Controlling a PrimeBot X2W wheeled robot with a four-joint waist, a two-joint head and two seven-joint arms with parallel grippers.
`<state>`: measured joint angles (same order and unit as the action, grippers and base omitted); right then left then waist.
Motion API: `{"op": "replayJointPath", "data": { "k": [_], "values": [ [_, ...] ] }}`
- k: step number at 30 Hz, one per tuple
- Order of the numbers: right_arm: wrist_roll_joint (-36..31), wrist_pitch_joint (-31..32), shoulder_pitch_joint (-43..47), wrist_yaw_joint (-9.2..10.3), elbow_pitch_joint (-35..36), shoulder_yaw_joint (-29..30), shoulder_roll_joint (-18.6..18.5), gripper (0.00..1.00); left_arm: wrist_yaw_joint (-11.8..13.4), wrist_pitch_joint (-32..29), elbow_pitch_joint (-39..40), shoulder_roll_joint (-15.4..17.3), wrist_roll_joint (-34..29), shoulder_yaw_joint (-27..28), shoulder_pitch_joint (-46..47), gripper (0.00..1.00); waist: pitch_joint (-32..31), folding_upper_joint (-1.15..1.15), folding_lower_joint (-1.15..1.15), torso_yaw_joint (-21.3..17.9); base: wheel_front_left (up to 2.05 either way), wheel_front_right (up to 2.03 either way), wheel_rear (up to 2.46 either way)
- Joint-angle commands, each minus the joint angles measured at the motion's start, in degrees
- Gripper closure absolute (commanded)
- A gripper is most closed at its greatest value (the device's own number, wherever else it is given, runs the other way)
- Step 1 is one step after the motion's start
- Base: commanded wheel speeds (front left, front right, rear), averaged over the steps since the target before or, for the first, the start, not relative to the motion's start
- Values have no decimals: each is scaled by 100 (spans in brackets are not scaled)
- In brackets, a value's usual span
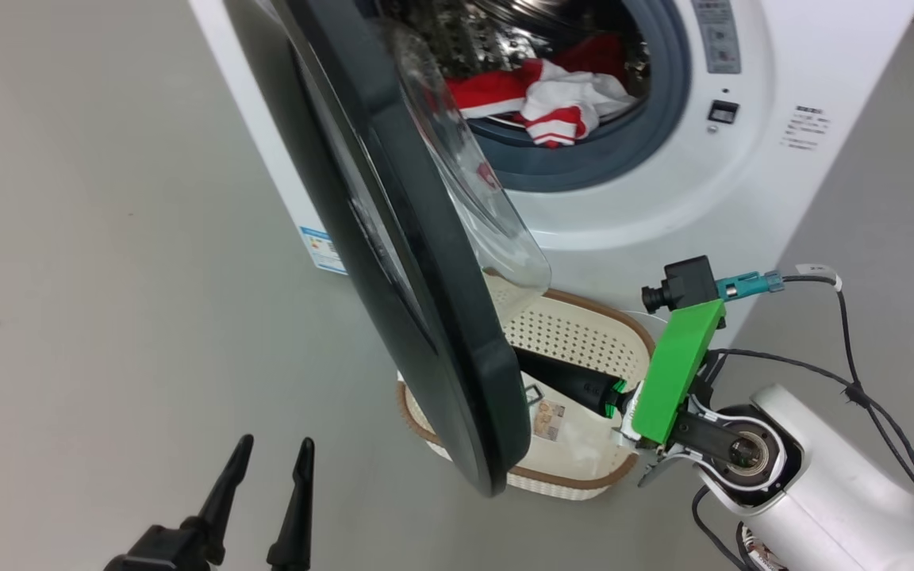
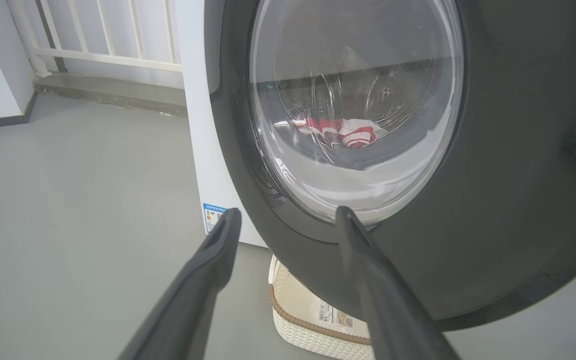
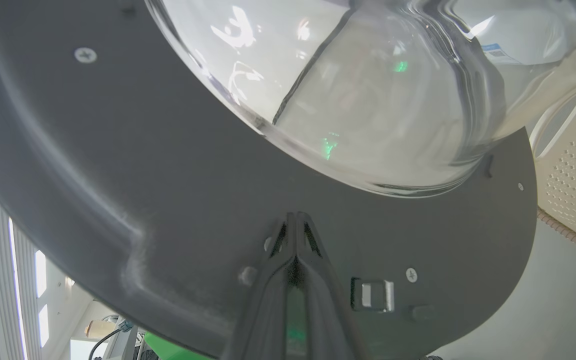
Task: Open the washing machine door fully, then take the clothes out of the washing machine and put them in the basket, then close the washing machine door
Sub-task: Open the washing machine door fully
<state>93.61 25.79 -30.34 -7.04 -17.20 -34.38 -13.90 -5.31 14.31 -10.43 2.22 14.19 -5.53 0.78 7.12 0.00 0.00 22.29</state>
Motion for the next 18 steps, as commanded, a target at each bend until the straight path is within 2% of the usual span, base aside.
{"op": "replayJointPath", "data": {
  "k": [1, 9, 18],
  "values": [
    [-33, 14, 85, -45, 202, -56, 134, 100, 46, 69, 95, 65, -20, 156, -19, 0, -103, 0, 0, 207, 0, 0, 0],
    [-75, 67, 215, -45, 223, -34, 374, 100, 99, 69, 68, 65, -16, 140, -101, 0, -222, 0, 0, 632, 0, 0, 0],
    [-212, 202, 24, -45, 74, -199, 776, 100, 224, 69, 213, 65, 83, 363, -210, 0, -178, 0, 0, 738, 0, 0, 0]
  ]
}}
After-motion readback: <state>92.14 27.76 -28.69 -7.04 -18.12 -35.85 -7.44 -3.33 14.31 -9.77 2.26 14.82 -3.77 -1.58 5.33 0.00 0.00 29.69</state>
